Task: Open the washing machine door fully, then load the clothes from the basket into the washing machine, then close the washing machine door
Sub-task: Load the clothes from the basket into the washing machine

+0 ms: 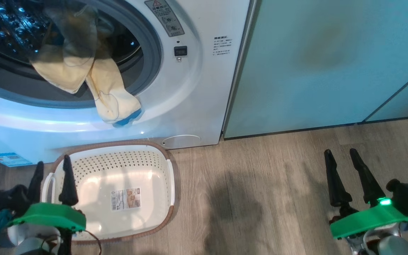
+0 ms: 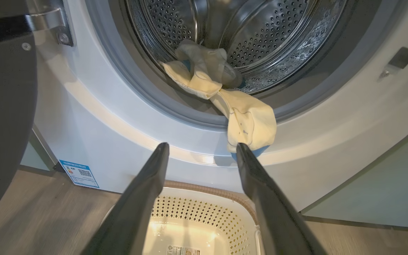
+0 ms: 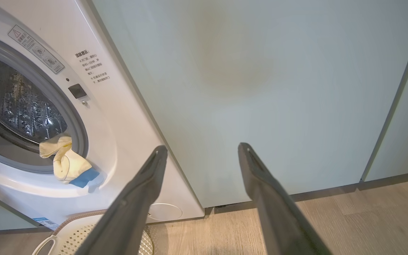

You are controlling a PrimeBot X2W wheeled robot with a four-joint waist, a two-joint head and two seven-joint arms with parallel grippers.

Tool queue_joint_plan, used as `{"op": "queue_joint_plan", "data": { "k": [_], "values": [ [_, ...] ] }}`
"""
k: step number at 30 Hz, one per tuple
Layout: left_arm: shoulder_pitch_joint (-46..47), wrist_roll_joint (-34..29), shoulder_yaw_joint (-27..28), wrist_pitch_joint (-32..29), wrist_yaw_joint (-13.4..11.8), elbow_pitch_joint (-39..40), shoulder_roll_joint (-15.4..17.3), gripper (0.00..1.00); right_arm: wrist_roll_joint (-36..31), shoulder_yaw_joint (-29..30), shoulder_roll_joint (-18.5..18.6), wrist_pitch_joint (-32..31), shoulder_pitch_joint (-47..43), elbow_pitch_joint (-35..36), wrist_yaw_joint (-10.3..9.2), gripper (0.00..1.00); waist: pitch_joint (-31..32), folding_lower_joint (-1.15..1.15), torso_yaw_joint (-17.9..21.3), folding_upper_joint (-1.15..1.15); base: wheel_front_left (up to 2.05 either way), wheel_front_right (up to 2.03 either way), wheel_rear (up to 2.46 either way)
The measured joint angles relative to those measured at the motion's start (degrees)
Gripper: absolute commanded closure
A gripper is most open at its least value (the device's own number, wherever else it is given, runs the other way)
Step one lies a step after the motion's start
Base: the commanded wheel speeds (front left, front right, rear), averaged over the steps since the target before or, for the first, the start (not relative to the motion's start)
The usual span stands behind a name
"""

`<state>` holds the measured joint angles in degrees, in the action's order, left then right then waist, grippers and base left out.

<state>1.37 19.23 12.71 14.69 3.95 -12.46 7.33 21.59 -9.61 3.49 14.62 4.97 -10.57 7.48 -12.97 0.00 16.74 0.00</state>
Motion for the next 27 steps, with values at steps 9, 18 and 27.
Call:
{"op": "queue_joint_plan", "data": {
  "k": [9, 18, 27],
  "values": [
    [8.0, -1.5, -4.2, -14.8, 0.4, -3.2, 3.6, 0.0, 0.0, -0.2, 0.0, 0.0, 0.1, 0.1, 0.0, 0.0, -1.6, 0.0, 0.2, 0.0, 0.0, 0.0, 0.0],
    [22.3, -2.3, -8.7, -32.3, 0.4, -3.6, 7.8, 0.0, 0.0, -0.8, 0.0, 0.0, 1.1, 0.5, 0.0, 0.0, -4.5, 0.01, 0.7, 0.0, 0.0, 0.0, 0.0],
    [36.9, -3.4, -11.0, -43.7, -0.1, -10.0, 11.5, 0.0, 0.0, -1.5, -0.3, 0.0, 4.5, 0.9, 0.0, 0.0, -9.0, 0.01, 1.5, 0.0, 0.0, 0.0, 0.0]
  ]
}}
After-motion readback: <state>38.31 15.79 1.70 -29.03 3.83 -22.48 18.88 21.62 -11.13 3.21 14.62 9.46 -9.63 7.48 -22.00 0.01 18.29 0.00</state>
